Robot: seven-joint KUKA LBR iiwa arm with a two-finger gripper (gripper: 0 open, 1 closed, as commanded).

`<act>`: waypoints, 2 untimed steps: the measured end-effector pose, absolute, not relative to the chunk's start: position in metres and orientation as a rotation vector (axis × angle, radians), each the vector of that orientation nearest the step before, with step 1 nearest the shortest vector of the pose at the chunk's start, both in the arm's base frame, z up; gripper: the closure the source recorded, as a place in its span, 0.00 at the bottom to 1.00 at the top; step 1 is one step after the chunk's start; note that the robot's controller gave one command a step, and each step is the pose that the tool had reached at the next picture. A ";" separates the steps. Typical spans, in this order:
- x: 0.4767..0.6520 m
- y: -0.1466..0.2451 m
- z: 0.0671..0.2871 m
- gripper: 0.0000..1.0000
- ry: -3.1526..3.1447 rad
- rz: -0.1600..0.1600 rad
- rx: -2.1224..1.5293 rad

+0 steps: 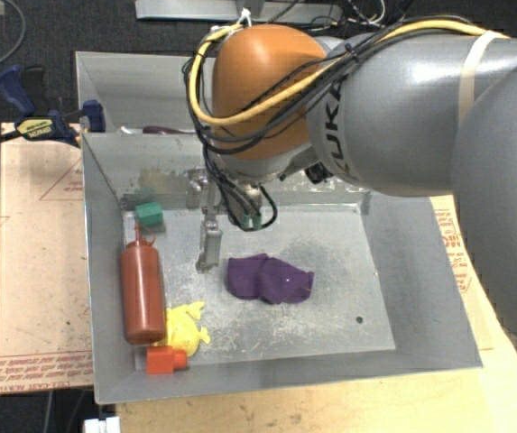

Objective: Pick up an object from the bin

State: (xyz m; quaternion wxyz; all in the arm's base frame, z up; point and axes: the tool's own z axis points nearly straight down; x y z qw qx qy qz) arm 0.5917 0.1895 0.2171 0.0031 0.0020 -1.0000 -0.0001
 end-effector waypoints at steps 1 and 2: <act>0.593 0.189 0.222 0.00 -3.143 -0.003 0.001; 0.586 0.169 0.203 0.00 -3.144 -0.008 0.141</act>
Offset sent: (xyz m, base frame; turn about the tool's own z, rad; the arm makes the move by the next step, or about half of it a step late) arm -0.0194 -0.0680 -0.0561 -0.2204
